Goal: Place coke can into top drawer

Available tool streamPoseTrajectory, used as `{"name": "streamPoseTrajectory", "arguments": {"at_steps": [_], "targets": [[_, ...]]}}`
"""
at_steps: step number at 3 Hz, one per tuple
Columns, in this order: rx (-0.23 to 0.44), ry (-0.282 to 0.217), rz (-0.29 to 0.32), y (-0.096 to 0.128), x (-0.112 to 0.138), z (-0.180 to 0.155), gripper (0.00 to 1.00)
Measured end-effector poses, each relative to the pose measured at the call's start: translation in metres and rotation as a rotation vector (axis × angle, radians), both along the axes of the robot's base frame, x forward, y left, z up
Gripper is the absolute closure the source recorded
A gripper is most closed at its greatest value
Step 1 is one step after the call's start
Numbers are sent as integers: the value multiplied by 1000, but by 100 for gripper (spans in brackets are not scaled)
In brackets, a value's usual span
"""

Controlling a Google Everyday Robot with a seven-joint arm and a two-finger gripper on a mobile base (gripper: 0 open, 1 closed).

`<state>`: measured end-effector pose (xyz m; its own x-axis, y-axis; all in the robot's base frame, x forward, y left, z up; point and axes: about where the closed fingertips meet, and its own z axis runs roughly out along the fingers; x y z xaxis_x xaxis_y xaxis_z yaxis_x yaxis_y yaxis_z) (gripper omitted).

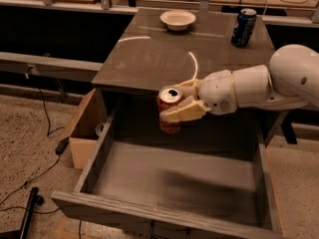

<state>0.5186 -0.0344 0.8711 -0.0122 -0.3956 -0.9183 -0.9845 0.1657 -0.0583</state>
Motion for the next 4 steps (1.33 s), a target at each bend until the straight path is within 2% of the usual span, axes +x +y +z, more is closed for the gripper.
{"name": "streamPoseTrajectory", "arguments": {"at_steps": [1, 2, 3, 4], "targets": [[-21, 28, -20, -3, -14, -14, 100], [1, 40, -37, -7, -33, -44, 100], [24, 24, -39, -6, -39, -76, 100], [19, 14, -41, -5, -40, -115, 100]]}}
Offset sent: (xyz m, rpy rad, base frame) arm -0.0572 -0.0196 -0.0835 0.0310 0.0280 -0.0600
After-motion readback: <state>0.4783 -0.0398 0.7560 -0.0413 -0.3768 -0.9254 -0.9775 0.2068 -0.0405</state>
